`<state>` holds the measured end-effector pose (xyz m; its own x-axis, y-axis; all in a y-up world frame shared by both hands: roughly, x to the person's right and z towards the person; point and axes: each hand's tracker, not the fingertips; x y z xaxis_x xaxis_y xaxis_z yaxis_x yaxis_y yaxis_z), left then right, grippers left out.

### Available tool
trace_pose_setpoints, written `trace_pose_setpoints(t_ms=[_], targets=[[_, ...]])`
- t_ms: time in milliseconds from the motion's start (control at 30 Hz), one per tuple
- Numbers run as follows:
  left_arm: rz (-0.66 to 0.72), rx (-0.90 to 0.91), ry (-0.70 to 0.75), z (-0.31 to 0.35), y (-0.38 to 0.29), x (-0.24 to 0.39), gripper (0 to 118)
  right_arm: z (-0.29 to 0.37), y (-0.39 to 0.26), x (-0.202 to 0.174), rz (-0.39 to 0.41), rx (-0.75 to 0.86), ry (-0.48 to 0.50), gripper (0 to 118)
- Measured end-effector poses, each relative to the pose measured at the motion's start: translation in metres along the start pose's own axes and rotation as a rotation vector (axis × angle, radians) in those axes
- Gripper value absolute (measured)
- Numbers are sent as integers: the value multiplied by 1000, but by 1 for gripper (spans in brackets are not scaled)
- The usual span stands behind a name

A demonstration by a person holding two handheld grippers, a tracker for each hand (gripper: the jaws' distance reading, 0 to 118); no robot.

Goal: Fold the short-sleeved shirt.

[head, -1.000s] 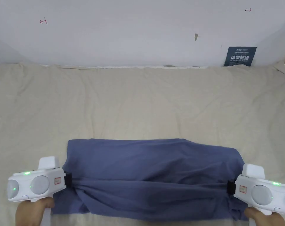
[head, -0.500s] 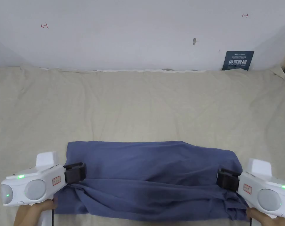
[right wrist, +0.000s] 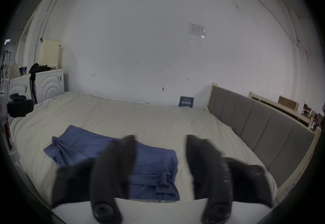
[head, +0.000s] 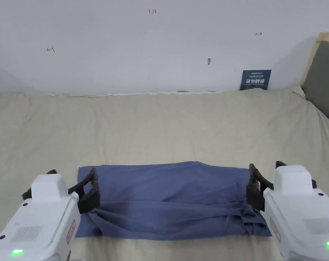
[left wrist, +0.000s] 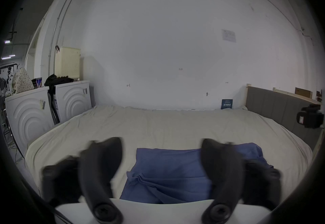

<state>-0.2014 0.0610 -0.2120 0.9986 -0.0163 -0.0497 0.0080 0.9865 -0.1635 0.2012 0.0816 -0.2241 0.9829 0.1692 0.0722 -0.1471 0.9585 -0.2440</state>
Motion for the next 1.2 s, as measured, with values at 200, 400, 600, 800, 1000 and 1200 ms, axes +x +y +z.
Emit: trace_pose_setpoints(t_ms=[200, 400, 600, 800, 1000, 1200], targets=[[-28, -52, -51, 17, -7, 9, 0, 61, -17, -20, -25, 28, -5, 1], [-45, -150, -33, -2, -8, -2, 0, 57, -16, -13, -51, 12, -3, 1], [4, -434, -52, -72, -18, -29, 0, 41, -15, -11, -68, -8, -12, 1], [138, -708, -102, -136, -53, -68, 61, 21, -20, -10, -62, -44, -14, 1], [82, -803, 33, -151, -93, -78, 106, -3, -32, -11, -63, -107, -23, 1], [88, -903, 49, -164, -135, -88, 37, -27, -48, -11, -65, -186, -17, 1]])
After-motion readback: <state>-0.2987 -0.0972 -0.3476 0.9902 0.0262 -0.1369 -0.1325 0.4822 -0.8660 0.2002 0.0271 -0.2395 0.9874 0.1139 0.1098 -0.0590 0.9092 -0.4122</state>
